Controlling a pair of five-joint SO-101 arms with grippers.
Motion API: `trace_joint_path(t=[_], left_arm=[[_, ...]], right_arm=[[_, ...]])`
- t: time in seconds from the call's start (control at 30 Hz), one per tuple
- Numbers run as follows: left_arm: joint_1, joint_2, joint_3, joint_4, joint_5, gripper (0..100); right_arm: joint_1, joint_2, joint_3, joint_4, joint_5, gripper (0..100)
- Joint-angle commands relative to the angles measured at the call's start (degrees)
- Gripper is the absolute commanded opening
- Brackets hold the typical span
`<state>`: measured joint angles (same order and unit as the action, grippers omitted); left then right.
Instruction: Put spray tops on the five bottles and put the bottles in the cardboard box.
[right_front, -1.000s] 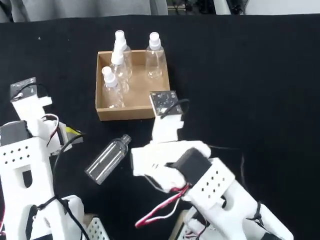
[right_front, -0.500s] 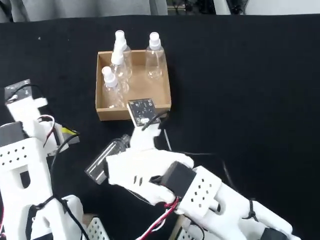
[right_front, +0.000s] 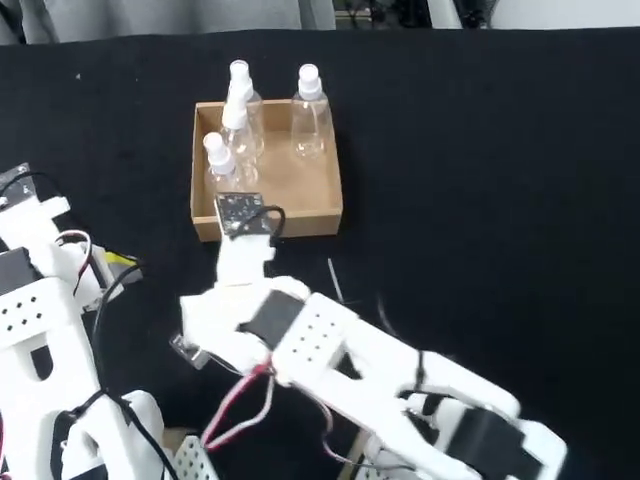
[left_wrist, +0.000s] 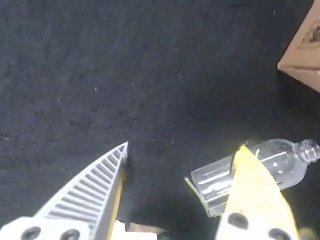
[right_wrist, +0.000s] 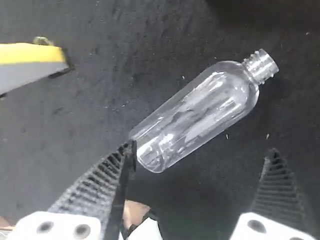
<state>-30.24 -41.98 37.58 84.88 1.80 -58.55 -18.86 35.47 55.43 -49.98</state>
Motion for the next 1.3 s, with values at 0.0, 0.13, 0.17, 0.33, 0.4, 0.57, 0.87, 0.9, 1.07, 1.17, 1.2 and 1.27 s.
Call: trace_joint_path(t=[0.0,0.13,0.17,0.33,0.4,0.57,0.87,0.9,1.07,1.17,1.2,1.27], left_arm=[[-1.5,-1.0,-0.8,-1.2,0.6,30],[-1.5,-1.0,-0.8,-1.2,0.6,30],[-1.5,-1.0,-0.8,-1.2,0.6,30],[-1.5,-1.0,-0.8,-1.1,0.6,30],[-1.5,-1.0,-0.8,-1.1,0.6,30],[-1.5,-1.0,-0.7,-1.1,0.6,30],[-1.5,-1.0,-0.7,-1.1,0.6,30],[-1.5,-1.0,-0.7,-1.1,0.6,30],[-1.5,-1.0,-0.1,-1.2,0.6,30],[-1.5,-1.0,-0.1,-1.2,0.6,30],[-1.5,-1.0,-0.1,-1.2,0.6,30],[-1.5,-1.0,-0.1,-1.2,0.6,30]], right_arm=[[-0.4,3.2,-6.5,0.9,-2.1,33.5],[1.9,8.3,-9.7,0.6,-2.6,33.5],[2.5,9.5,-10.5,0.6,-2.6,33.5],[4.2,16.4,-14.4,0.6,-4.5,33.5],[4.3,18.8,-15.5,0.6,-4.5,33.3],[4.4,22.5,-16.9,0.6,-4.6,33.0],[4.4,25.2,-16.7,0.9,-6.1,32.9],[4.4,25.4,-16.7,1.0,-6.1,32.9],[5.0,25.5,-16.5,1.9,-6.1,32.9],[6.1,25.5,-16.4,2.7,-6.1,32.8],[6.5,25.5,-16.3,2.7,-6.0,32.8],[7.0,25.5,-16.3,2.7,-5.9,32.6]])
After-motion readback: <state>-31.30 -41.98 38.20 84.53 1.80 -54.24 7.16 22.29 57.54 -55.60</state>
